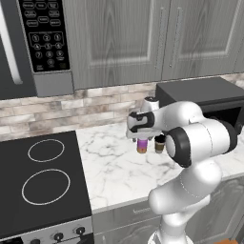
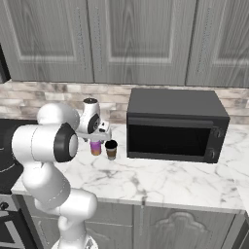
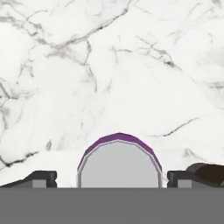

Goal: Move the drinks to the dining counter.

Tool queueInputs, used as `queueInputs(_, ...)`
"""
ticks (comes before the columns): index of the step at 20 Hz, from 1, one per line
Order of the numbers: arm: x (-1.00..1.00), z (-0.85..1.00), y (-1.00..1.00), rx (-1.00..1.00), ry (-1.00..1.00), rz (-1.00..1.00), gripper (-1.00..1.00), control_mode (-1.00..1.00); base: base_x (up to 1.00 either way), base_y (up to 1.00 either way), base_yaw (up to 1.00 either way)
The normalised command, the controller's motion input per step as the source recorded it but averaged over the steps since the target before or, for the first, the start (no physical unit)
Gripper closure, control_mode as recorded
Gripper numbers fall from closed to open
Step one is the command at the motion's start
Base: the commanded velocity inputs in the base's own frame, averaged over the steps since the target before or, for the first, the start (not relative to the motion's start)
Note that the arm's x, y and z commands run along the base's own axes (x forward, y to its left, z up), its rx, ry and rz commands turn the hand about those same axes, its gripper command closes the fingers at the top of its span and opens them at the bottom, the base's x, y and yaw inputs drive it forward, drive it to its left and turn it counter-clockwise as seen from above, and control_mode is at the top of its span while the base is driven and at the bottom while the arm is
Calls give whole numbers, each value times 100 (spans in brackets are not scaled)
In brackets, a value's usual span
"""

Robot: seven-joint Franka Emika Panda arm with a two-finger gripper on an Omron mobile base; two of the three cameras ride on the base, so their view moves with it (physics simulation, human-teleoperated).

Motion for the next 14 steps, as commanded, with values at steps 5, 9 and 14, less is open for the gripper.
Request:
queueInputs(5, 9, -18, 0, 0, 0, 0, -100, -100, 0, 0, 0)
queueInputs(9, 8, -23, 0, 0, 0, 0, -100, -100, 0, 0, 0)
queueInputs(14, 1, -28, 0, 0, 0, 0, 100, -100, 0, 0, 0)
